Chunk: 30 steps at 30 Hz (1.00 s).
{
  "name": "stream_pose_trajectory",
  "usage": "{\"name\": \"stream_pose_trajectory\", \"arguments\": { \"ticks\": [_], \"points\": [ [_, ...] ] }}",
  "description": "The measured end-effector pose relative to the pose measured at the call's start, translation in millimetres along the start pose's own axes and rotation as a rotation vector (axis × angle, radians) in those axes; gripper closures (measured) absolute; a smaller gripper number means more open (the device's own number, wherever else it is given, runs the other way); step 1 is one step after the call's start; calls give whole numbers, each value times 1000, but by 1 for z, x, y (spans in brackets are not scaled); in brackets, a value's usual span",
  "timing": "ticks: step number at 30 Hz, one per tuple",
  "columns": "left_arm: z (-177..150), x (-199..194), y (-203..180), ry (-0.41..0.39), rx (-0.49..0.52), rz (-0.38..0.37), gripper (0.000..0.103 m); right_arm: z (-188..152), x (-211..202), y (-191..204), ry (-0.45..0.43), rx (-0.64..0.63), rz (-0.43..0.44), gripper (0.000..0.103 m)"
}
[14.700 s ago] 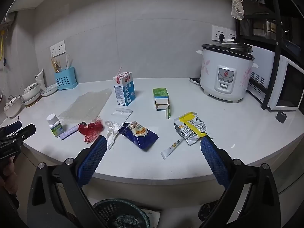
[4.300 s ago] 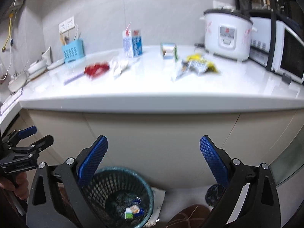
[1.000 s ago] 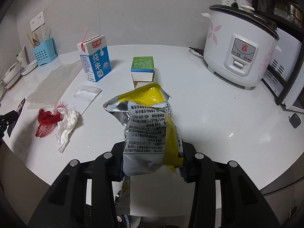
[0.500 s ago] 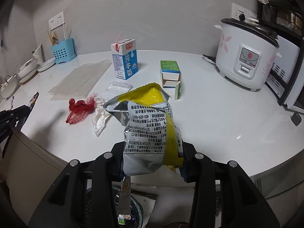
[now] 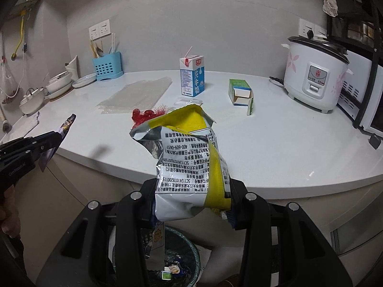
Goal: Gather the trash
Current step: 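Carry the snack stick and chip bag down over the wastebasket with both tools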
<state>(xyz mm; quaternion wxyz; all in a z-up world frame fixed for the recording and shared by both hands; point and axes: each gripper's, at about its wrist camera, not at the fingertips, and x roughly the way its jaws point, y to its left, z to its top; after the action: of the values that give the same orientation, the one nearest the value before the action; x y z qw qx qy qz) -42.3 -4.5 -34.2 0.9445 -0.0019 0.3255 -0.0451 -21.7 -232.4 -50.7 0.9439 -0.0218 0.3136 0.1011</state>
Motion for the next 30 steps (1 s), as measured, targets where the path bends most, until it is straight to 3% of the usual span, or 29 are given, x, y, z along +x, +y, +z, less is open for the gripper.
{"name": "stream_pose_trajectory", "arguments": {
  "ticks": [12, 30],
  "points": [
    [-61, -25, 0, -10, -16, 5, 89, -68, -34, 33, -27, -29, 50, 63],
    [-147, 15, -7, 58, -20, -50, 89, -143, 24, 51, 86, -30, 51, 63]
  ]
}}
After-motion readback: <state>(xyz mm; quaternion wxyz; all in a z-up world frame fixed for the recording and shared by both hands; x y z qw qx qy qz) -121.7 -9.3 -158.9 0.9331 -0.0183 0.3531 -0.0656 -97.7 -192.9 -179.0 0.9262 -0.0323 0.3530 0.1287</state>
